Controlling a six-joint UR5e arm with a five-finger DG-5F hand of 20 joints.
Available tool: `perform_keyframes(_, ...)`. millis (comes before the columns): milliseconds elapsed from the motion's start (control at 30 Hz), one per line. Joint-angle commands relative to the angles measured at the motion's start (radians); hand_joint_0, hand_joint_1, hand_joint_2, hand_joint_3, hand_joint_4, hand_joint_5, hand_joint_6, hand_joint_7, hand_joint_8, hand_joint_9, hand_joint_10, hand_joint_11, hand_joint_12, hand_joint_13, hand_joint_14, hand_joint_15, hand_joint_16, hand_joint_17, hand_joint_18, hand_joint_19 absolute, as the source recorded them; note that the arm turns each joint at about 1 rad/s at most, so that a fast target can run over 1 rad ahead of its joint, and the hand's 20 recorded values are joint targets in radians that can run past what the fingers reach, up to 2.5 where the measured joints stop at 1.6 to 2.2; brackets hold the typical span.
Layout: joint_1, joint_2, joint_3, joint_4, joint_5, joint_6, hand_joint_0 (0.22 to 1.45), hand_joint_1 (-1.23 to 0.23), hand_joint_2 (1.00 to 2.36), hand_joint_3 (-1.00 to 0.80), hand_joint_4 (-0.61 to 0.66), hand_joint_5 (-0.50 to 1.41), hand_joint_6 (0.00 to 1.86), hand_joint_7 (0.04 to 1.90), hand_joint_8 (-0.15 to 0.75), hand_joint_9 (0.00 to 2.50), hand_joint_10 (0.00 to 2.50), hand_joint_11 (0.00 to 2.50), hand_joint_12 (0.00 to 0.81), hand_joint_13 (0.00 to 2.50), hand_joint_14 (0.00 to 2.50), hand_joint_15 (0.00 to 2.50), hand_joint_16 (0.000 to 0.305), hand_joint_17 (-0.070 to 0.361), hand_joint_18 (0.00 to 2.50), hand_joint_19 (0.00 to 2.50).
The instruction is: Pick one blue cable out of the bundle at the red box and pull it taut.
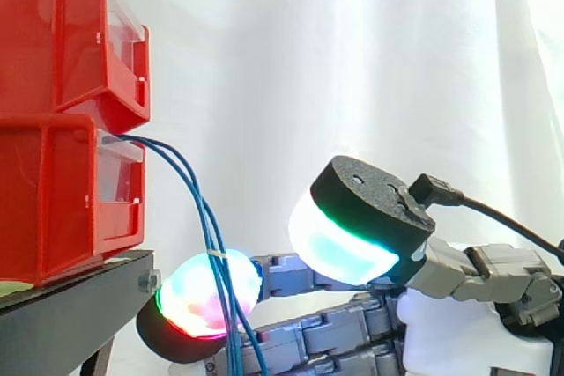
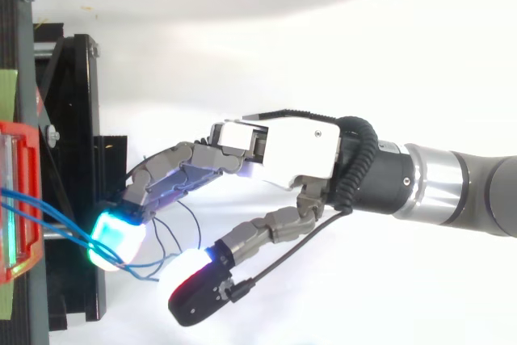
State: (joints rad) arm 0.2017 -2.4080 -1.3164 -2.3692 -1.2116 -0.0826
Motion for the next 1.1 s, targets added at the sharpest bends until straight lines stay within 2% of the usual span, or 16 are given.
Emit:
perform_keyframes(0, 0.005, 0.0, 0.0, 0.008, 0.017, -0.026, 0.52, -0.79, 1.0, -0.5, 0.16, -0.14, 0.7, 0.74, 0.344, 0.61, 0.0, 0.17, 0.369, 0.71, 0.01, 0.25, 0.049, 0.111, 0.55, 0.33)
perform_keyframes(100, 0.007, -0.01, 0.002, 0.024, 0.034, -0.035, 0.52, -0.77, 1.0, -0.5, 0.18, -0.13, 0.66, 0.81, 0.347, 0.61, 0.0, 0.17, 0.372, 0.71, 0.01, 0.25, 0.05, 0.111, 0.55, 0.33)
perform_keyframes(267, -0.002, -0.014, 0.003, 0.033, 0.029, 0.007, 0.51, -0.76, 1.0, -0.5, 0.21, -0.12, 0.59, 0.95, 0.348, 0.62, 0.0, 0.16, 0.372, 0.71, 0.01, 0.25, 0.05, 0.112, 0.55, 0.33)
perform_keyframes(333, -0.007, -0.014, 0.006, 0.036, 0.017, 0.012, 0.52, -0.75, 1.0, -0.5, 0.21, -0.11, 0.57, 0.98, 0.35, 0.62, 0.0, 0.16, 0.371, 0.71, 0.01, 0.26, 0.05, 0.112, 0.55, 0.33)
perform_keyframes(667, -0.008, -0.017, 0.006, 0.034, 0.014, 0.009, 0.54, -0.75, 1.0, -0.48, 0.18, -0.11, 0.56, 1.03, 0.346, 0.63, 0.0, 0.17, 0.367, 0.71, 0.01, 0.25, 0.049, 0.11, 0.54, 0.33)
perform_keyframes(867, -0.008, -0.017, 0.011, 0.031, 0.015, 0.009, 0.57, -0.74, 1.01, -0.41, 0.12, -0.12, 0.64, 0.9, 0.341, 0.64, 0.0, 0.17, 0.357, 0.71, 0.01, 0.26, 0.047, 0.106, 0.54, 0.34)
perform_keyframes(1000, -0.008, -0.017, 0.011, 0.031, 0.014, 0.014, 0.6, -0.75, 1.01, -0.35, 0.1, -0.15, 0.76, 0.71, 0.336, 0.63, 0.0, 0.16, 0.354, 0.72, 0.01, 0.26, 0.047, 0.105, 0.55, 0.34)
perform_keyframes(1067, -0.01, -0.017, 0.011, 0.036, 0.014, 0.015, 0.6, -0.75, 1.01, -0.34, 0.1, -0.15, 0.77, 0.7, 0.335, 0.63, 0.0, 0.16, 0.355, 0.72, 0.01, 0.26, 0.047, 0.105, 0.55, 0.34)
